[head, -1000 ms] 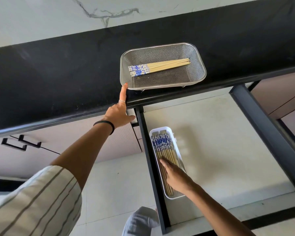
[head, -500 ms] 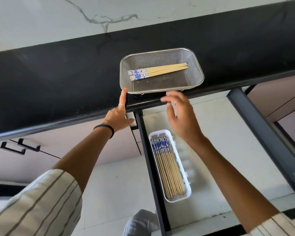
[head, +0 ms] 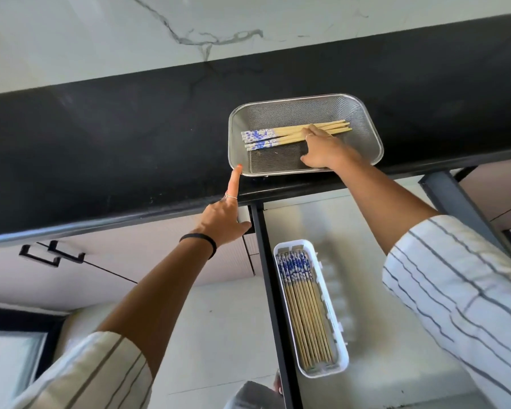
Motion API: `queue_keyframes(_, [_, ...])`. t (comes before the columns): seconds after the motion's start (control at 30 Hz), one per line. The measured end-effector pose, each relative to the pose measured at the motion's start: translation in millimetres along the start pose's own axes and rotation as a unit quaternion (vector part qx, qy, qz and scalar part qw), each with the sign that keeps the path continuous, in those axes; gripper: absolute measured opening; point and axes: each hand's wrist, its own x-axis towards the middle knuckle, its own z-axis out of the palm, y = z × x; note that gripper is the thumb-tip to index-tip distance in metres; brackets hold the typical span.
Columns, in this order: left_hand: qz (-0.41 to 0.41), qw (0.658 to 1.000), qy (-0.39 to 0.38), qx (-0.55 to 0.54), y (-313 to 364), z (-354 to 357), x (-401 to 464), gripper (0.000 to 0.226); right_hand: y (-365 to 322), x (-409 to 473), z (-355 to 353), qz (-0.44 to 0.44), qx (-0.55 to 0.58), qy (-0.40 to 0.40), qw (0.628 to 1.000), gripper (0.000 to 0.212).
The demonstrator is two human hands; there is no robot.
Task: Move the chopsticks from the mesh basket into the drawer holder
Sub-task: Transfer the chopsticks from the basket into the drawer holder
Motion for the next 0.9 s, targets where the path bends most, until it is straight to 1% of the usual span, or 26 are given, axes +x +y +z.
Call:
queue_keyframes(0.03, [0.002,1.0,0.004,-0.003,-1,0,0,0.113,-2,4,2,-0.006,-0.01,0.022,1.0,0.071])
queue_keyframes(0.13, [0.009,1.0,0.015,-0.011,-2,1,0,0.112,-6,9,8,-0.031,-0.054,0.105,0.993,0.06])
queue_keyframes(0.27, [0.014,0.999,0.023,-0.02,-3,3,0,0.115,-5,13,9,-0.052,-0.099,0.148,0.983,0.058])
queue_keyframes(0.33, [0.011,0.999,0.024,-0.024,-4,3,-1,0.116,-4,15,10,-0.055,-0.111,0.147,0.981,0.054])
queue_keyframes(0.43, [0.008,0.999,0.023,-0.025,-3,2,-2,0.119,-1,14,14,-0.06,-0.122,0.118,0.984,0.049])
queue_keyframes(0.63, [0.001,1.0,0.018,-0.017,-1,2,-2,0.119,0,7,13,-0.086,-0.166,0.104,0.977,0.048])
queue_keyframes(0.9, [0.001,1.0,0.006,0.001,0,0,-2,0.118,4,-12,-4,-0.114,-0.191,0.13,0.966,0.05])
